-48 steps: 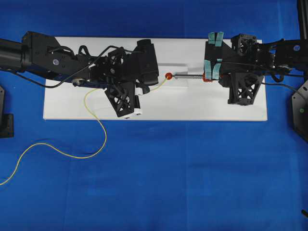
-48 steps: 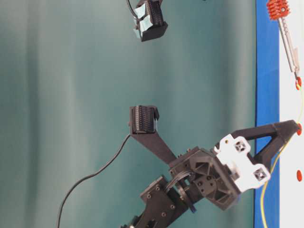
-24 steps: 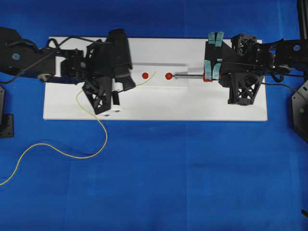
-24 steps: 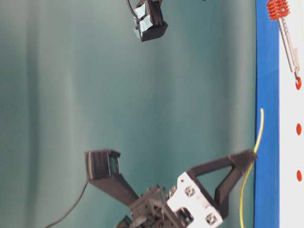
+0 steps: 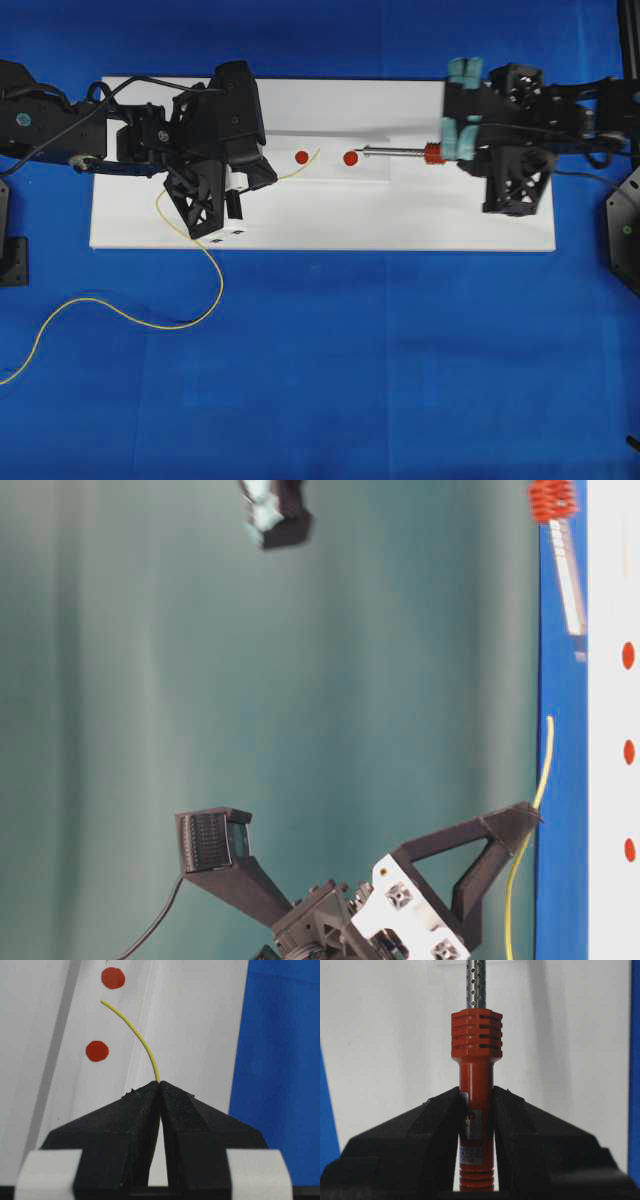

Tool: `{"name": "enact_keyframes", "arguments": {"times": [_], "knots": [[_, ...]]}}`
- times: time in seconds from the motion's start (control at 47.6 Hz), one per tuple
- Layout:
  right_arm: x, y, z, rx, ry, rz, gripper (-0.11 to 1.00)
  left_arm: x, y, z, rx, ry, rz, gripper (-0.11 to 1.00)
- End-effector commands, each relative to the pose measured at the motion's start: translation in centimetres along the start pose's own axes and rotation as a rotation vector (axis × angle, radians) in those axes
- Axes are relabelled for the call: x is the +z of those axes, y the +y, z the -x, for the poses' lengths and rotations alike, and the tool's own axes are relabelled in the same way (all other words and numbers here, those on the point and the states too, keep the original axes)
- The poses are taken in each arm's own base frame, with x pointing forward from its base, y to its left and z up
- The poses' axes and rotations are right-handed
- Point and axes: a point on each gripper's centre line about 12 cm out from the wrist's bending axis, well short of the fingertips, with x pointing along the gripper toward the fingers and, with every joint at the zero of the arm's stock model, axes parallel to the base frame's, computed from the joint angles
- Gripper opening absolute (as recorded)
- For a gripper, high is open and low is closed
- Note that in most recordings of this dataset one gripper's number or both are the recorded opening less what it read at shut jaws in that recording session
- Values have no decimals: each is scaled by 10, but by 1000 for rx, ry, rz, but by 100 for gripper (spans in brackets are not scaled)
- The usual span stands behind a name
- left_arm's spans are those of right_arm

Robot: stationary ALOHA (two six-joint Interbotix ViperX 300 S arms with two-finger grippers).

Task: Touch the tip of the soldering iron to the tip of the solder at the mark.

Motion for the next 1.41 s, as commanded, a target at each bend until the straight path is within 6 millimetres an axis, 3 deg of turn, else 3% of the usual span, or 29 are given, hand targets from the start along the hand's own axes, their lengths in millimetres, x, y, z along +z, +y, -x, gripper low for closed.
{"name": "enact_keyframes", "arguments": {"times": [0.0, 0.252, 0.378, 0.588, 0.776, 1.133, 1.385], "knots": [[0, -2, 17, -4, -61, -6, 6, 11, -2, 8, -6, -43, -3, 1], [-26, -2, 43, 0, -146, -76, 6, 10, -2, 10, -7, -55, -3, 1], [-33, -2, 41, -1, -137, -90, 6, 11, -2, 10, -8, -61, -3, 1], [-27, -1, 36, 6, -150, -109, 6, 10, -9, 11, -24, -61, 0, 1], [-24, 19, 40, 80, -190, -104, 6, 10, -50, 18, -117, -90, -32, 1], [-26, 101, 49, 319, -274, 57, 6, -25, -130, 34, -305, -21, -45, 1], [-32, 149, 24, 414, -259, 145, 6, -60, -183, 43, -445, -12, -144, 1]]}}
